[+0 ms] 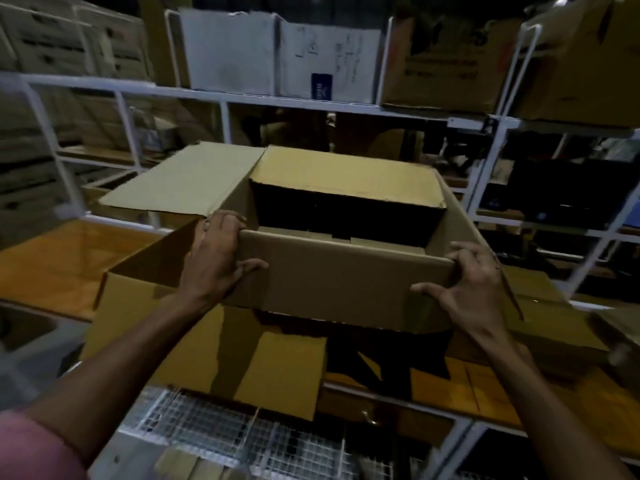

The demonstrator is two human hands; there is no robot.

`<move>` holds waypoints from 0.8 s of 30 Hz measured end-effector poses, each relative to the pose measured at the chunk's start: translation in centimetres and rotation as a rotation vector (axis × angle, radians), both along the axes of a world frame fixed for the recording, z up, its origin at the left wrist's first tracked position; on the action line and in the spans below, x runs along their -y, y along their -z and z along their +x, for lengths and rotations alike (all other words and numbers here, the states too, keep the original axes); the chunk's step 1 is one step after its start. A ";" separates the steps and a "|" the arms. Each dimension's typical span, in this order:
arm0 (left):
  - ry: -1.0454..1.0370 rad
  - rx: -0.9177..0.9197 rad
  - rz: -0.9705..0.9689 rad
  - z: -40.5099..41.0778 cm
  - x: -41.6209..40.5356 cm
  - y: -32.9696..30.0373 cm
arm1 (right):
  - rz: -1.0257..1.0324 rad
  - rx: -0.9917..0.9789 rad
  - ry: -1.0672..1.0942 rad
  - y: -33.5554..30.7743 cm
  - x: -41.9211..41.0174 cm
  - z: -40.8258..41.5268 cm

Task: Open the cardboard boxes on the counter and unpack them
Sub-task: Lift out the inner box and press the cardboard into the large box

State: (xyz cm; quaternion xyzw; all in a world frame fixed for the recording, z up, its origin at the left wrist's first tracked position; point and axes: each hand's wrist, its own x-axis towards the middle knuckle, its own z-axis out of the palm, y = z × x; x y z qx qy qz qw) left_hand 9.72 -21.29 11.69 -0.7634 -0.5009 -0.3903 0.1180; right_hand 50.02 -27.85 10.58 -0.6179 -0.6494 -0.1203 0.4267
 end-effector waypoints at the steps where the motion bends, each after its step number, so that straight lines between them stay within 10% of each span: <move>1: -0.009 0.000 -0.008 -2.0 -0.1 -0.1 | -0.011 0.004 -0.011 -0.2 -0.5 -1.8; 24: -0.046 0.029 -0.272 -20.9 -17.6 1.6 | -0.276 -0.033 0.003 1.9 -17.5 -21.3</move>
